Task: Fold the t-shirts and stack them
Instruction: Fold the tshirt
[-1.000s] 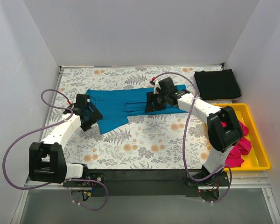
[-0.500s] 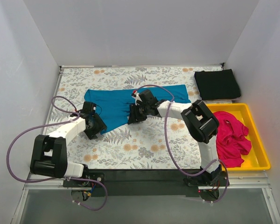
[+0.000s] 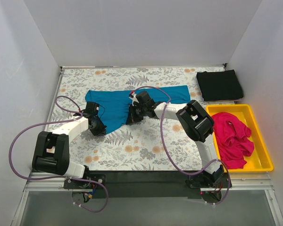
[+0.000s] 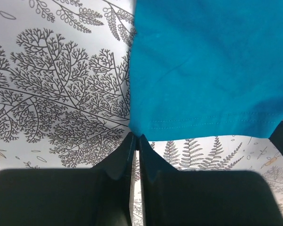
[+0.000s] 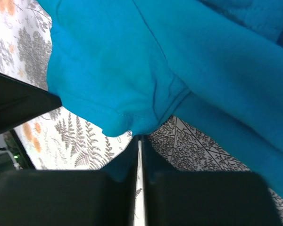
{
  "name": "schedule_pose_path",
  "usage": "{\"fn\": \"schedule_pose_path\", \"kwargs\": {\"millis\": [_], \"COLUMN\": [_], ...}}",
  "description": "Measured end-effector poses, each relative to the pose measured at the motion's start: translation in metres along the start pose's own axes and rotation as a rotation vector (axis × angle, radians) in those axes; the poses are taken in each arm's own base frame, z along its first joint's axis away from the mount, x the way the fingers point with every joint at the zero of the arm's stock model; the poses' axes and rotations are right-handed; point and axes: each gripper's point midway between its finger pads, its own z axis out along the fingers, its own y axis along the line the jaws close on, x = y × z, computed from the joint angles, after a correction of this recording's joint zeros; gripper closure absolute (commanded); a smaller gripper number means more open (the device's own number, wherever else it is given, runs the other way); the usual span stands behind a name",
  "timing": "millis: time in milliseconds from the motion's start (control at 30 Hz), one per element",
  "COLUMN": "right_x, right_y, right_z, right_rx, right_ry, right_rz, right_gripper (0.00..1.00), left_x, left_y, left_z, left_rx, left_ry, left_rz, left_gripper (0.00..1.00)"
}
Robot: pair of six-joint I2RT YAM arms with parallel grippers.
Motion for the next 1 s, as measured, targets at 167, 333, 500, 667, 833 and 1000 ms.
{"fn": "schedule_pose_path", "kwargs": {"millis": [167,333,500,667,833,1000], "right_x": [0.0,-0.008,-0.027,-0.042,-0.051,-0.057], "right_y": [-0.001,-0.001,0.003,-0.009,-0.02,-0.023], "right_z": [0.001,0.0,-0.004,-0.015,-0.055,-0.111], "right_rx": [0.012,0.03,0.033,0.07,0.167,0.269], "right_ry": [-0.002,-0.017,-0.054,-0.087,-0.126,-0.192], "right_rz": [0.001,-0.016,-0.04,-0.065,-0.123,-0.221], "right_gripper": [0.99,0.99,0.97,0.66,0.41,0.29], "left_x": [0.0,-0.019,-0.065,-0.112,-0.148,-0.171], "left_y": [-0.001,-0.016,-0.056,-0.097,-0.131,-0.151], "left_z": [0.0,-0.01,-0.02,-0.021,-0.011,0.001], "left_rx": [0.004,0.02,0.073,0.119,0.152,0.171], "left_ry": [0.0,-0.041,-0.13,-0.206,-0.251,-0.279], "left_rz": [0.005,0.008,0.023,0.041,0.065,0.088], "left_gripper": [1.0,1.0,1.0,1.0,1.0,1.0]}}
